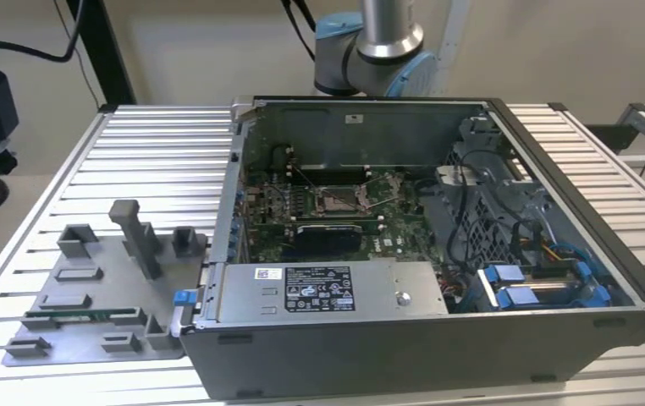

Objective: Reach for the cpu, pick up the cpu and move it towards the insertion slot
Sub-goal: 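Pick up the cpu and move it towards the insertion slot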

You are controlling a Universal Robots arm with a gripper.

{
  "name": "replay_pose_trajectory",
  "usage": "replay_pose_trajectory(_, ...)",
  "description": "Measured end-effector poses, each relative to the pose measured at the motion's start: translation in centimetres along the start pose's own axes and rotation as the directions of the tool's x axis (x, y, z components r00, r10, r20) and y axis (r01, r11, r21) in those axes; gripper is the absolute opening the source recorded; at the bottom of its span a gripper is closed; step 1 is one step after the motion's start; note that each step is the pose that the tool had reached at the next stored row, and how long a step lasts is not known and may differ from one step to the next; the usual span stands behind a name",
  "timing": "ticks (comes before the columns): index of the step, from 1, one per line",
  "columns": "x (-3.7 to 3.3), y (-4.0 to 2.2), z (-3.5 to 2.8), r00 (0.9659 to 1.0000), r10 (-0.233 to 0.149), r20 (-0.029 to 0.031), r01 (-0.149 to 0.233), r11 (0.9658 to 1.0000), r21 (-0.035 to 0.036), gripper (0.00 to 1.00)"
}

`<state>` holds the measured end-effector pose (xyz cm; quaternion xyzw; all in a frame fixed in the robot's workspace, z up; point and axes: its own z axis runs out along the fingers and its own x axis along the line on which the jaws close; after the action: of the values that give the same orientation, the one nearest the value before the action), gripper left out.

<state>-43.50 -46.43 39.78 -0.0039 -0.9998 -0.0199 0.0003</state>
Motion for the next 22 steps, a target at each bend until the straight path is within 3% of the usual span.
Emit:
replay_pose_trajectory(13, -0.21, 0.01, -0.04, 1.0, 0.0, -0.0001, 0.0, 1.0, 0.0001, 0.0)
replay_pose_trajectory(22, -1.64, 0.02, -0.03, 1.0, 0.0, -0.0003, 0.0, 1.0, 0.0001, 0.0)
